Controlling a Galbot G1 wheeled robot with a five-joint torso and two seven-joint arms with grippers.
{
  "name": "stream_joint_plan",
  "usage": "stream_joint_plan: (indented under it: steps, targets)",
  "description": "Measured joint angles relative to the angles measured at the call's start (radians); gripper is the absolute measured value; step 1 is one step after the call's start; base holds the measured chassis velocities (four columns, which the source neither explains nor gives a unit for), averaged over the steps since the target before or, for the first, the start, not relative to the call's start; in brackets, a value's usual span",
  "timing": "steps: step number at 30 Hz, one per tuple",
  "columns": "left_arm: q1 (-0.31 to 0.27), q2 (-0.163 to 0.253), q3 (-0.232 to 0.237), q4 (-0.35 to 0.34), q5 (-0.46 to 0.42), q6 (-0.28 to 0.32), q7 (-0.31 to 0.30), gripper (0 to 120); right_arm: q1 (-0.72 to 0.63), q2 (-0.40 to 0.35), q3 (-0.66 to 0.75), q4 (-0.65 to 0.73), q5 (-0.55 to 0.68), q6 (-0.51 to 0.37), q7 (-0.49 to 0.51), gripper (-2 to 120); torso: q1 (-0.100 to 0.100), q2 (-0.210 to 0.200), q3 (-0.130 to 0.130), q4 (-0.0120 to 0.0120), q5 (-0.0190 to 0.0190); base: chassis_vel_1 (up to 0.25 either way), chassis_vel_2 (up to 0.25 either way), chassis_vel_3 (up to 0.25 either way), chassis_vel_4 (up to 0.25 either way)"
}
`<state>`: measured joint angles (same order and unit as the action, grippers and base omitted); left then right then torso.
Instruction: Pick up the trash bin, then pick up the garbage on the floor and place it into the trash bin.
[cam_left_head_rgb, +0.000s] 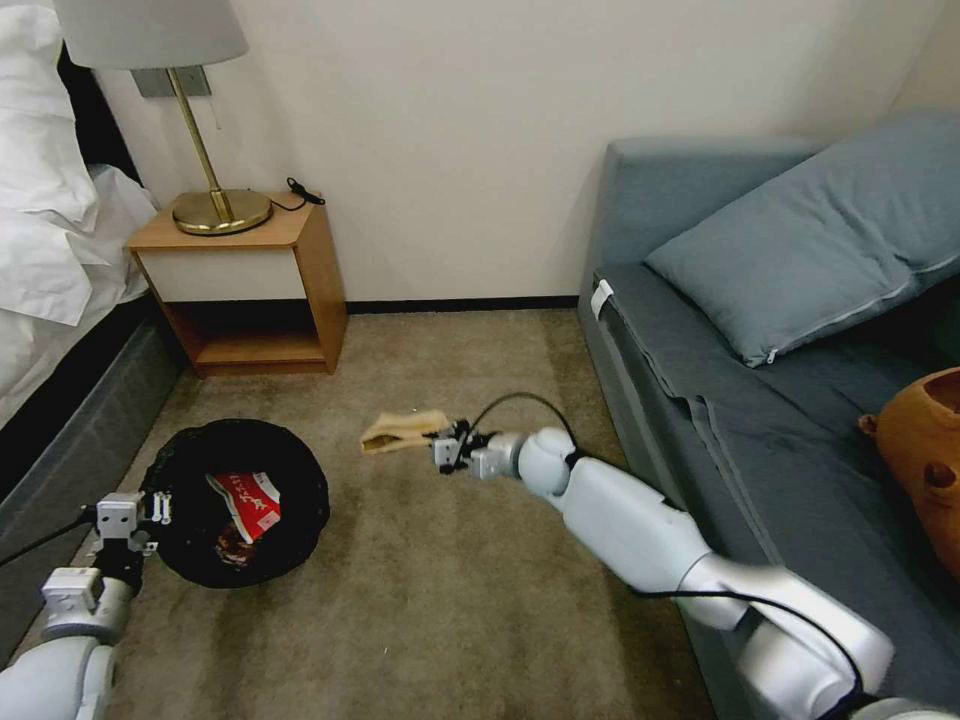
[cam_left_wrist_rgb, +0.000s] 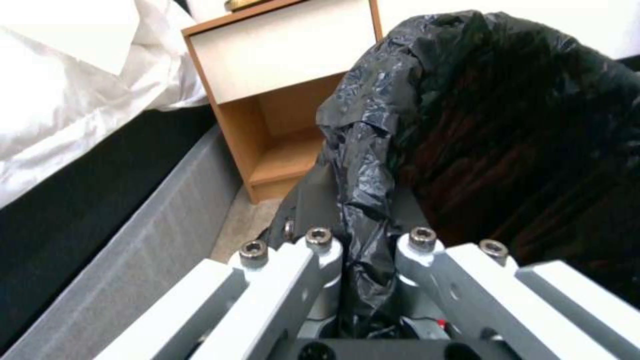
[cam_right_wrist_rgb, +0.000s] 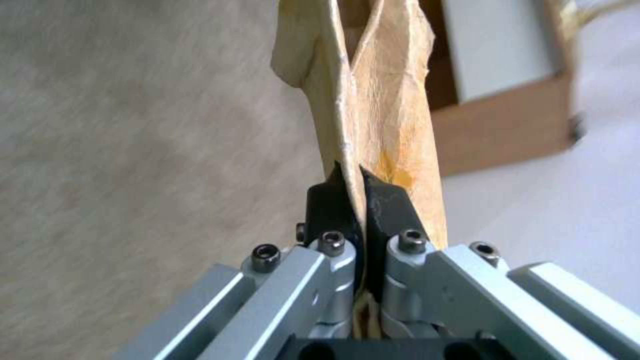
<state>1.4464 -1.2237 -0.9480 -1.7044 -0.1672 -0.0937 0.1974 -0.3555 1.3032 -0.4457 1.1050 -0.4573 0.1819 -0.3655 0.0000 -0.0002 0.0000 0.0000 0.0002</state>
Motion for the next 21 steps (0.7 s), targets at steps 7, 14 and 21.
stream_joint_plan:
  steps: [7,14,21]
  targets:
    - [-0.033,-0.027,0.022,0.016,0.030,0.015,-0.026,4,0.069,-0.063,-0.074,0.161,0.055,-0.067,-0.030,0,0.000,0.000,0.000,-0.0003,-0.0001,0.000,0.000,0.000,0.000]
    - [-0.054,-0.120,0.028,0.021,0.073,0.017,-0.054,4,0.172,0.019,-0.266,0.211,0.143,-0.173,-0.042,0,0.000,0.000,0.000,0.0007,-0.0002,0.000,0.000,0.000,0.000]
    - [-0.075,-0.150,0.041,0.016,0.081,0.022,-0.060,4,0.150,0.083,-0.323,0.151,0.165,-0.182,-0.022,0,0.000,0.000,0.000,-0.0001,-0.0004,0.000,0.000,0.000,0.000]
